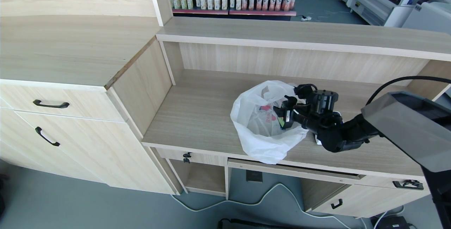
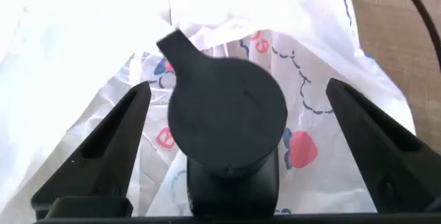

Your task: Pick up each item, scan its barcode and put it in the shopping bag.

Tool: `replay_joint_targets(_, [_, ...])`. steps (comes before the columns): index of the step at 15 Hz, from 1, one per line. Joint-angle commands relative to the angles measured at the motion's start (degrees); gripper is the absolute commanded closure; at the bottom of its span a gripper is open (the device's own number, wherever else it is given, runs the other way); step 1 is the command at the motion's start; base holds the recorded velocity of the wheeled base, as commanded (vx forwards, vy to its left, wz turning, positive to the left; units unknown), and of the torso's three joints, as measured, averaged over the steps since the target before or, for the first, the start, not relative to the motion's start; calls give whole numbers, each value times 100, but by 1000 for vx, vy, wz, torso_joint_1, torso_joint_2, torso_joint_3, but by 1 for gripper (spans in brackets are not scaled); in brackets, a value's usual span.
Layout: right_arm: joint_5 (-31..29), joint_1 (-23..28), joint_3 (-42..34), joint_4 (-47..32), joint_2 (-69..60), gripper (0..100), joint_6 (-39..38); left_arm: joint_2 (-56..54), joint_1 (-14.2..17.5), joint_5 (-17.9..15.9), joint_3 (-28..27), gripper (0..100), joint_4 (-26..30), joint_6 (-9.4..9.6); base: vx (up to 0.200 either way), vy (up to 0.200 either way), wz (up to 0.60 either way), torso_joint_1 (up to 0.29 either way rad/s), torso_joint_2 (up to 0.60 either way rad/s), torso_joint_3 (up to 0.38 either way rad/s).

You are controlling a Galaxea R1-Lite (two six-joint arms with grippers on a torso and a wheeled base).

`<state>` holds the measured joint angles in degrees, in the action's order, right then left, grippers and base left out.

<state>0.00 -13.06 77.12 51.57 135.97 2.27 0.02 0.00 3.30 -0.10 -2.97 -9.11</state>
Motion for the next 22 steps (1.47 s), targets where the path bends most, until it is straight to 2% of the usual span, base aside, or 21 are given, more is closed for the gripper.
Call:
replay_joint_targets(1, [0, 22, -557, 55, -1152, 0, 28, -2, 0, 4, 1, 0, -1, -3, 0, 0, 0, 0, 0, 0])
replay_joint_targets(3, [0, 163, -1269, 3, -2022, 0, 37, -2, 0, 4, 1, 0, -1, -3, 0, 0, 0, 0, 0, 0])
replay_joint_targets(6, [70, 602, -3678, -358, -4729, 0, 388, -2, 0, 4, 1, 0, -1, -3, 0, 0, 0, 0, 0, 0])
replay_joint_targets(7, [70, 699, -4126, -507, -5327, 0, 573, -2, 0, 4, 1, 0, -1, -3, 0, 0, 0, 0, 0, 0])
replay_joint_targets(9, [26, 1077, -4302, -1711, -6276, 0, 687, -2, 0, 4, 1, 0, -1, -3, 0, 0, 0, 0, 0, 0])
replay_joint_targets(11, [-114, 1763, -4310, -3047, -6830, 0, 1065, -2, 0, 4, 1, 0, -1, -3, 0, 0, -300, 1, -1, 1])
replay_joint_targets(12, [-211, 2141, -4310, -3548, -6935, 0, 1127, -2, 0, 4, 1, 0, -1, -3, 0, 0, -600, -2, -2, 2])
replay_joint_targets(14, [-694, 2747, -4302, -4032, -6883, 0, 1206, -2, 0, 4, 1, 0, -1, -3, 0, 0, -600, 2, 7, 5])
replay_joint_targets(15, [-1028, 3116, -4302, -4058, -6636, 0, 1223, -2, 0, 4, 1, 0, -1, -3, 0, 0, -600, 7, 2, 2])
replay_joint_targets(18, [-1116, 3890, -4231, -3513, -5617, 0, 1232, -2, 0, 4, 1, 0, -1, -3, 0, 0, -200, -1, 1, 1])
replay_joint_targets(22, [-1063, 4136, -3836, -1834, -3675, 0, 1250, -2, 0, 4, 1, 0, -1, -3, 0, 0, 0, 0, 0, 0])
